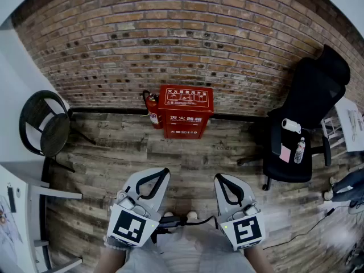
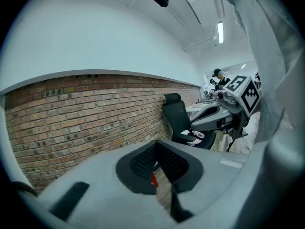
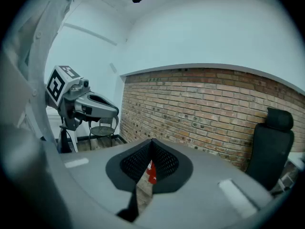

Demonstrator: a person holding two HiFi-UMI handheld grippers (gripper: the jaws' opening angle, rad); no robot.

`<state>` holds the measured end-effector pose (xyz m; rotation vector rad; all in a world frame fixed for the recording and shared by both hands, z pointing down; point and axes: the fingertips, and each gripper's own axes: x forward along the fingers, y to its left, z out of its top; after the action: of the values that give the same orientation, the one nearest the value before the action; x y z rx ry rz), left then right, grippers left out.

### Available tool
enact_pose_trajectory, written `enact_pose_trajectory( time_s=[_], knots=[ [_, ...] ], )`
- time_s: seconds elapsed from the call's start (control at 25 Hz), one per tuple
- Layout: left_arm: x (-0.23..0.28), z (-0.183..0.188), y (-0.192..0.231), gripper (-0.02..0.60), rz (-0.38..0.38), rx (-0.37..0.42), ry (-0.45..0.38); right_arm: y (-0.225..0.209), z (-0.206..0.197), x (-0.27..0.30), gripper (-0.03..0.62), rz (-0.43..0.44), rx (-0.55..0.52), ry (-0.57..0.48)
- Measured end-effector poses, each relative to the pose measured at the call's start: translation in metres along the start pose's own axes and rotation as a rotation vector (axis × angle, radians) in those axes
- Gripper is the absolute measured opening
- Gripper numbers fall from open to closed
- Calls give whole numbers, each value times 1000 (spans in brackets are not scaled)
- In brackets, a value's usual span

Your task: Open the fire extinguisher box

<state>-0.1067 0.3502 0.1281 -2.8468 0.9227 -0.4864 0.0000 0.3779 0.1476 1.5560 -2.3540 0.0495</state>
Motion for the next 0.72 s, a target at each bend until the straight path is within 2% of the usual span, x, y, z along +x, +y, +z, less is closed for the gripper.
enact_pose_trajectory(
  time_s=[0.72],
  knots=[
    [6, 2, -2, -2, 26, 6, 3, -9, -3, 1, 6, 12, 16, -3]
  ],
)
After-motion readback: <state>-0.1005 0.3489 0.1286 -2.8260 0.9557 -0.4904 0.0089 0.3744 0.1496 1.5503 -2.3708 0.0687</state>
